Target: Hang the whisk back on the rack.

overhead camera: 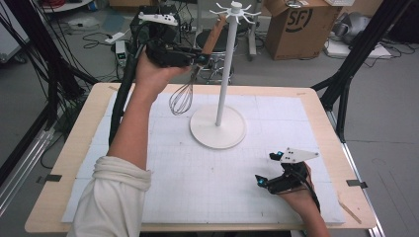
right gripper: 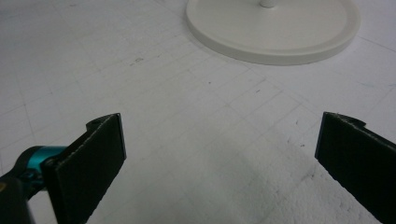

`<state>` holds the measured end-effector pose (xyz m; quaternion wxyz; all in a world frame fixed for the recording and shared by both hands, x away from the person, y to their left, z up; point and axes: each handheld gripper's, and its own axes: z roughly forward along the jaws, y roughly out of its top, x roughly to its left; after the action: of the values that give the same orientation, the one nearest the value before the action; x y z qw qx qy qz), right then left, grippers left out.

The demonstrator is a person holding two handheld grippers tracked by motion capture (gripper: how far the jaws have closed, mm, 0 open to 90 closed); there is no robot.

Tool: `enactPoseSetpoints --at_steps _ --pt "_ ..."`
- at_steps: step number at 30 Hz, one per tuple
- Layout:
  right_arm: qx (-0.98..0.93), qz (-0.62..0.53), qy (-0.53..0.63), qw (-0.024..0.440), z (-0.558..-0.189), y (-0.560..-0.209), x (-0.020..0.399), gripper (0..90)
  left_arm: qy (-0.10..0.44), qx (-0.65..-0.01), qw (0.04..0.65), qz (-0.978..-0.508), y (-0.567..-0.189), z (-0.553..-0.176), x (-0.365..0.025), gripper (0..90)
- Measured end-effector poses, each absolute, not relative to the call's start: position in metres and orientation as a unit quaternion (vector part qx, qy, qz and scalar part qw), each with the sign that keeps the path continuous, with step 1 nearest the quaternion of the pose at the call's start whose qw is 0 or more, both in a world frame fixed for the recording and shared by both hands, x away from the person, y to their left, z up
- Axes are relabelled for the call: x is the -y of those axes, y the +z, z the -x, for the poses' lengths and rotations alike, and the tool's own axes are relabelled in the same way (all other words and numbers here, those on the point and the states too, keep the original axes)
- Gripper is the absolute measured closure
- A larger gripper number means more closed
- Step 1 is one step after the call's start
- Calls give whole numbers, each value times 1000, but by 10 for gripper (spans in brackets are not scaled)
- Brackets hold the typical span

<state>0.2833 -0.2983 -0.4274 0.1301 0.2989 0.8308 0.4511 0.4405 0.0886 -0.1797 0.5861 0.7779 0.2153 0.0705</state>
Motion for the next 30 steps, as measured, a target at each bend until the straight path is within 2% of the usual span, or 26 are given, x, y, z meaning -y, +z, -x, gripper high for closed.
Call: enactPoseSetpoints --at_steps 9,11,15,22,30 --pt "-832 -298 449 131 -283 -428 297 8 85 -221 562 -792 -182 -444 -72 684" --pt "-832 -298 449 131 -283 -428 298 8 86 -225 553 -798 -184 -445 -70 605" --pt "-834 -297 446 132 -283 -428 298 8 87 -230 544 -802 -184 -445 -71 526" --pt "-834 -296 447 131 -283 -428 297 8 85 -243 535 -805 -184 -442 -78 406" --pt "-834 -295 446 132 -282 -428 296 8 75 -249 524 -811 -195 -436 -89 307"
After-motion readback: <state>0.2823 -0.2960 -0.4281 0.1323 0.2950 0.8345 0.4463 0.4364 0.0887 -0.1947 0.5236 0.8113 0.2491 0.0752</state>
